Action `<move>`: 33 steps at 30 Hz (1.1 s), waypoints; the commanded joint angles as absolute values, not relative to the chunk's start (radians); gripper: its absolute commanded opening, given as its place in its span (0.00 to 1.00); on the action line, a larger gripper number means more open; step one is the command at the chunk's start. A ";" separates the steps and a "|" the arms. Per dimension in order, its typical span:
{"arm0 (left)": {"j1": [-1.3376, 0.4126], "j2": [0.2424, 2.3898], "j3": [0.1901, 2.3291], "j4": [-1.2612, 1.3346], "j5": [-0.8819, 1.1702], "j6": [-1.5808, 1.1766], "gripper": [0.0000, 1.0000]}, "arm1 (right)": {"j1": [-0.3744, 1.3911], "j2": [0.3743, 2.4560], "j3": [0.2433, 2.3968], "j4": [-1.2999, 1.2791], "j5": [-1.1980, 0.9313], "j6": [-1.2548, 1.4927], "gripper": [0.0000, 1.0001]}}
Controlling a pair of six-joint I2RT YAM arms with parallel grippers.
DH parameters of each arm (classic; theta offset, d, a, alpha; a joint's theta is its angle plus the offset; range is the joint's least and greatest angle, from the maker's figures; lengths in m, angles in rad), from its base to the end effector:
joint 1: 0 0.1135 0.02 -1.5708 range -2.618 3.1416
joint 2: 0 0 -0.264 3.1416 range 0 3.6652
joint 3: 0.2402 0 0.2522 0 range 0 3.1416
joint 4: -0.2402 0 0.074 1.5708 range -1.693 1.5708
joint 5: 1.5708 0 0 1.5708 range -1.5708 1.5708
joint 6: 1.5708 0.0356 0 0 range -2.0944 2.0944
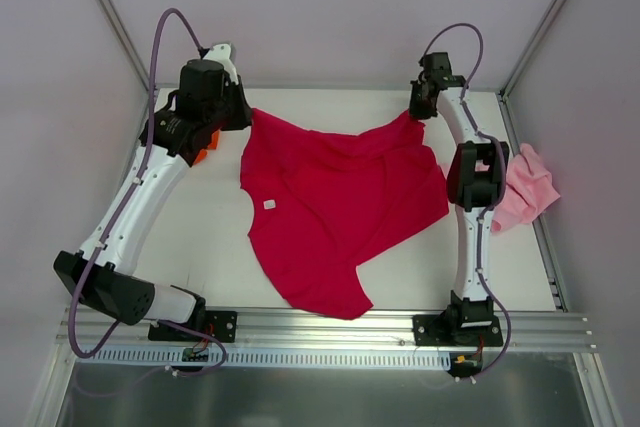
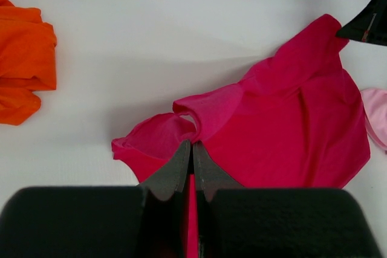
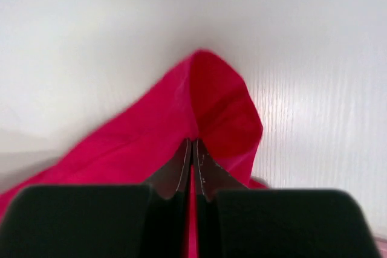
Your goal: Fold and stack the t-shirts
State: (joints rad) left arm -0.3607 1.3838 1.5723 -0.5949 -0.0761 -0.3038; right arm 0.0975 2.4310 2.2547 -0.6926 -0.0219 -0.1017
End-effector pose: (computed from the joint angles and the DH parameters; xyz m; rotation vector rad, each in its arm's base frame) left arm 0.2825 -0.1037 0.4344 0.0068 1.9933 -0.3562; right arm 0.5399 0.0536 0.2181 -0.2523 2.4265 0.0248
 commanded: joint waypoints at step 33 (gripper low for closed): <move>-0.399 1.146 1.414 -0.623 -0.164 -0.419 0.00 | 0.141 1.948 2.026 -0.624 0.375 -0.052 0.01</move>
State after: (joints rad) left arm -0.3893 1.1706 1.4406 -0.5869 -0.1936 -0.4122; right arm 0.1471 2.0510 2.0308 -0.5236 0.4118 -0.1276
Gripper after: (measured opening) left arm 0.009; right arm 0.019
